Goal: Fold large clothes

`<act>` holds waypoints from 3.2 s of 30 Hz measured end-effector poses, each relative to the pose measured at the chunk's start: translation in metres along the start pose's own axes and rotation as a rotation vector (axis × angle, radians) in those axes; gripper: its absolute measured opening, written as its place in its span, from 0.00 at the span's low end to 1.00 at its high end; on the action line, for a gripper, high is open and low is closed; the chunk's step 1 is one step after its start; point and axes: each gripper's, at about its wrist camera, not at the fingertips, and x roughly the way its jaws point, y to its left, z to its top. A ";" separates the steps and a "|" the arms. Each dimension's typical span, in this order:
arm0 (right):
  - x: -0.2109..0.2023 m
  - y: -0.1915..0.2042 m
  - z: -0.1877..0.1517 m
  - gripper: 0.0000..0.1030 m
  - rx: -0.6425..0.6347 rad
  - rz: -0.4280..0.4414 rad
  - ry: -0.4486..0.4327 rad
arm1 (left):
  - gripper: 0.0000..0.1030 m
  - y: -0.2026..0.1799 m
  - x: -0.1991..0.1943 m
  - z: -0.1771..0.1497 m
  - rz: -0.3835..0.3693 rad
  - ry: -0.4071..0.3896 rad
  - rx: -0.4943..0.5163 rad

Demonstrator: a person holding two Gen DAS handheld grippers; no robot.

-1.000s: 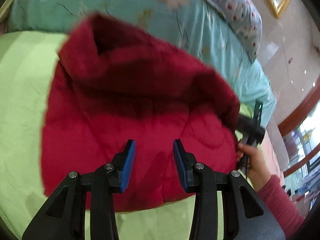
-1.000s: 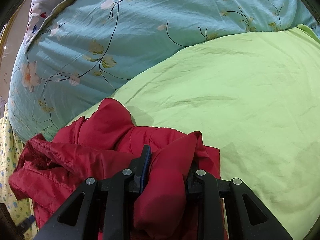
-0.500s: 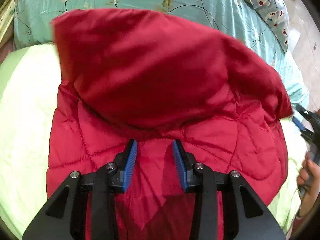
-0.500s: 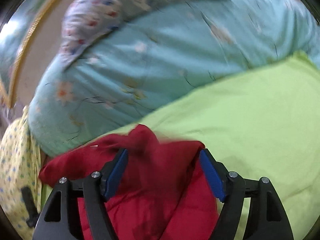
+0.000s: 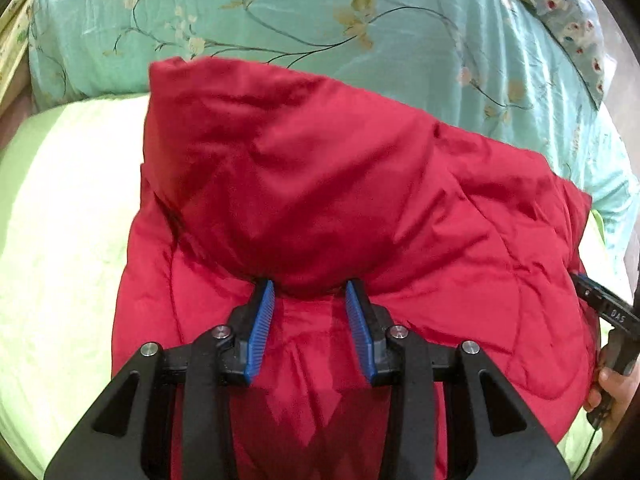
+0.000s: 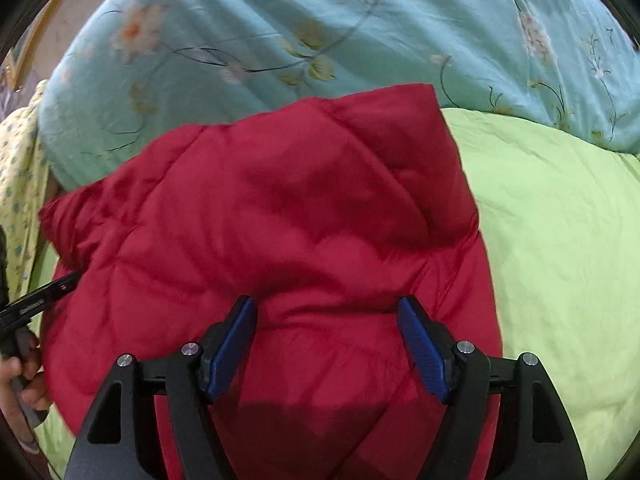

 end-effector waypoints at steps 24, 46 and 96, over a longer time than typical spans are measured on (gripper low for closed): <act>0.025 -0.022 0.013 0.84 0.129 0.009 0.015 | 0.35 0.035 -0.016 -0.002 -0.132 -0.014 -0.118; -0.078 -0.062 -0.027 0.84 0.190 0.052 -0.033 | 0.42 0.052 -0.033 -0.023 -0.200 -0.029 -0.148; 0.008 -0.076 -0.035 0.96 0.363 0.406 0.182 | 0.79 0.116 0.022 -0.048 -0.512 0.104 -0.459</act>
